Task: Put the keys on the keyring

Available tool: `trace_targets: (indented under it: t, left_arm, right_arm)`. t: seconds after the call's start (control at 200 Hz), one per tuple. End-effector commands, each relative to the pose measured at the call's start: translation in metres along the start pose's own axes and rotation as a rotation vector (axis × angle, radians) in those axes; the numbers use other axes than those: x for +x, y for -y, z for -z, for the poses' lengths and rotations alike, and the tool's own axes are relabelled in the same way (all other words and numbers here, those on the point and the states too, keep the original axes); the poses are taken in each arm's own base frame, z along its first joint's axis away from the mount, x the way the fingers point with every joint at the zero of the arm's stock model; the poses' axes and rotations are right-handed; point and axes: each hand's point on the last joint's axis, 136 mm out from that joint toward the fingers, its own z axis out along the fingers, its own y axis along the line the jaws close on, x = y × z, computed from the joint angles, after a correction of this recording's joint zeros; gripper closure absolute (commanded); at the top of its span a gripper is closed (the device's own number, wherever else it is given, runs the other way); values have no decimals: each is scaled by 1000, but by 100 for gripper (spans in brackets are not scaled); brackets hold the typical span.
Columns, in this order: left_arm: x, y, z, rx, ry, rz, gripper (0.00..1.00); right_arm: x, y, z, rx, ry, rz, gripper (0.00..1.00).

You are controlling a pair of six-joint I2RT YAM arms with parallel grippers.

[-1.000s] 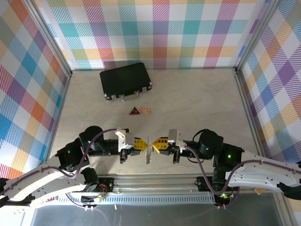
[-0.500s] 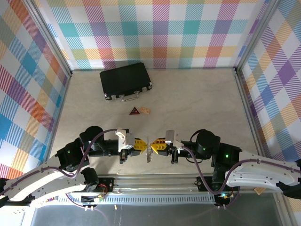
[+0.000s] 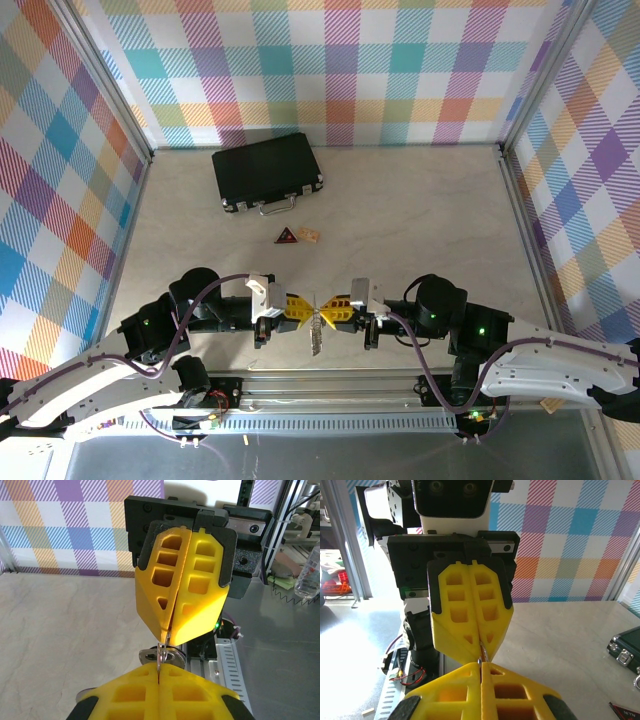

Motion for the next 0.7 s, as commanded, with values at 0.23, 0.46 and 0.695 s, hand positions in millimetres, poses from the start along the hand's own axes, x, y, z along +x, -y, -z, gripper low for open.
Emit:
trace_targets:
  t: [0.23, 0.46, 0.695]
  left_arm:
    - [-26, 8, 10, 25, 92, -10, 100]
    - [-29, 9, 12, 25, 107, -8, 100]
    - [-29, 10, 13, 28, 110, -5, 100]
  right_arm:
    - [-1, -14, 2, -75, 13, 34, 100]
    - [3, -13, 3, -66, 3, 40, 100]
    - [-3, -1, 8, 8, 41, 38, 100]
